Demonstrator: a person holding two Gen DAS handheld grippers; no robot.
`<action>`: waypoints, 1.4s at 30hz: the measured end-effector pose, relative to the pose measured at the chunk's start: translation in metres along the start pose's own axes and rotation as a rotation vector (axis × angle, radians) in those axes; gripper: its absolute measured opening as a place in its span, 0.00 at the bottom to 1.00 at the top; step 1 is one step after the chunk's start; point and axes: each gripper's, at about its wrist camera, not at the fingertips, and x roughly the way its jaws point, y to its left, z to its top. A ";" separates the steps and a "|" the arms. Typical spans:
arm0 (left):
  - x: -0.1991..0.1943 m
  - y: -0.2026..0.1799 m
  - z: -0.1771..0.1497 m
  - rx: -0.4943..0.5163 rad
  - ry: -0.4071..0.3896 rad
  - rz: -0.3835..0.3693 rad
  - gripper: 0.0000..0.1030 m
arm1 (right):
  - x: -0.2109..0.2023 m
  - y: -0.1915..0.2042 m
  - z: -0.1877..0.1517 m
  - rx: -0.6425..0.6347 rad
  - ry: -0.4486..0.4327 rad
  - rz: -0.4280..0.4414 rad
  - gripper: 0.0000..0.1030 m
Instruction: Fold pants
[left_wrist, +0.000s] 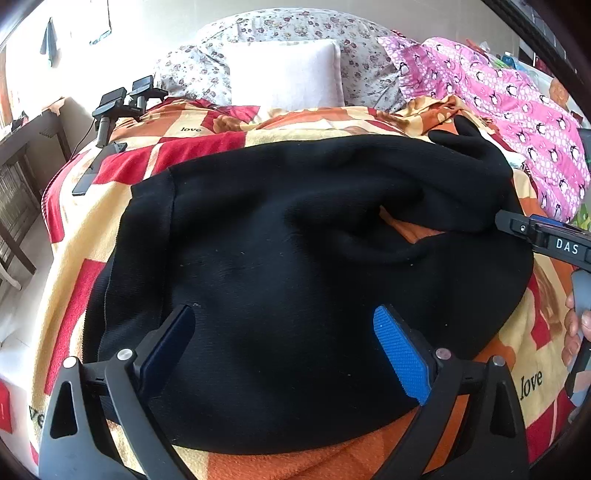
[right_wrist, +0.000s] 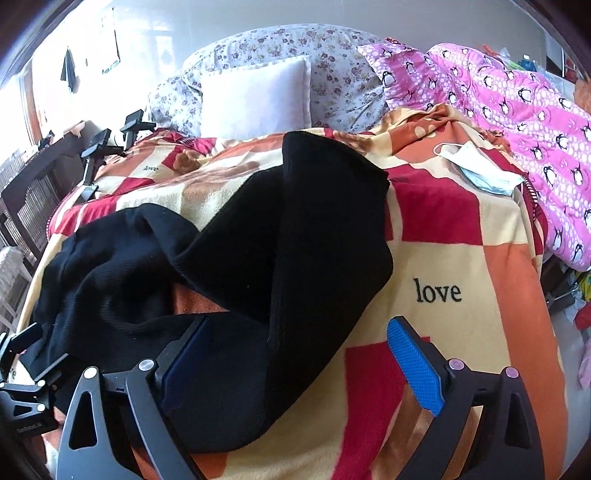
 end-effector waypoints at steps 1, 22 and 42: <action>0.001 0.001 0.000 -0.003 0.003 0.002 0.95 | 0.002 -0.002 0.001 0.004 0.002 -0.005 0.92; -0.001 0.024 -0.005 -0.052 0.035 0.014 0.95 | 0.031 -0.042 0.037 0.052 0.015 -0.024 0.45; -0.037 0.061 -0.024 -0.186 0.025 -0.045 0.95 | -0.024 -0.149 -0.078 0.439 -0.005 0.186 0.39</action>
